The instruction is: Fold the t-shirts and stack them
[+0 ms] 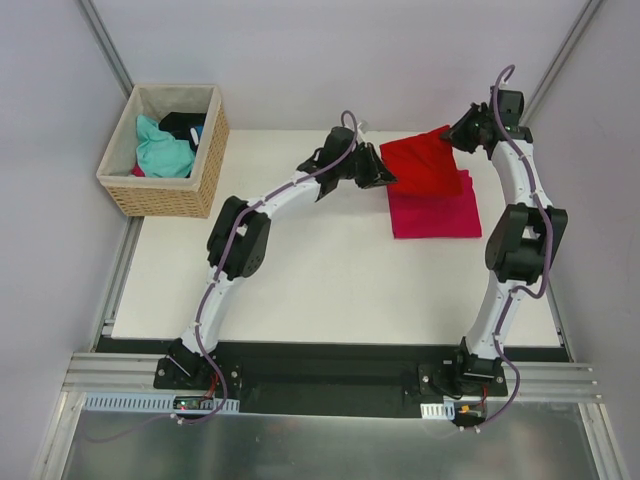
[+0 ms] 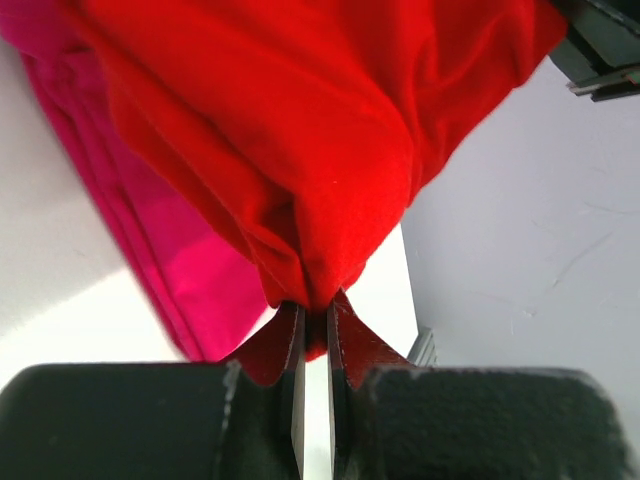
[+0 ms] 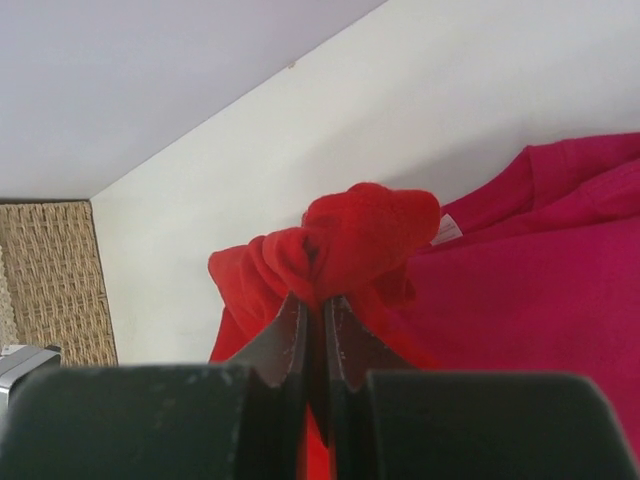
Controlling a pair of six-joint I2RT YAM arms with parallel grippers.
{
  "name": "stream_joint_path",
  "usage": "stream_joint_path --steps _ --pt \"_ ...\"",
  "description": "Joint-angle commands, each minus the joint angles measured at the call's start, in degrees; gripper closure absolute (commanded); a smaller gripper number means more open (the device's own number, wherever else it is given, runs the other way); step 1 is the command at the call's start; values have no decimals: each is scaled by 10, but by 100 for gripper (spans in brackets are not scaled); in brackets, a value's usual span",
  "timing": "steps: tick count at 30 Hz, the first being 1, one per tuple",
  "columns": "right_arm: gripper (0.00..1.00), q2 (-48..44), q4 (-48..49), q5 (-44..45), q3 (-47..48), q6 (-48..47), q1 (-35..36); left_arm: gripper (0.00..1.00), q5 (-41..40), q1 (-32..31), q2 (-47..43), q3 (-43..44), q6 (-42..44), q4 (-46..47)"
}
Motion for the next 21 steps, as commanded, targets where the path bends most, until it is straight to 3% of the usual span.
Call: stream_joint_path --steps 1,10,21 --pt "100 -63 0 3 -25 -17 -4 100 16 -35 2 29 -13 17" --pt "100 -85 -38 31 -68 -57 -30 100 14 -77 18 26 -23 17" --pt "100 -77 -18 48 -130 -45 -50 100 12 -78 9 -33 -7 33"
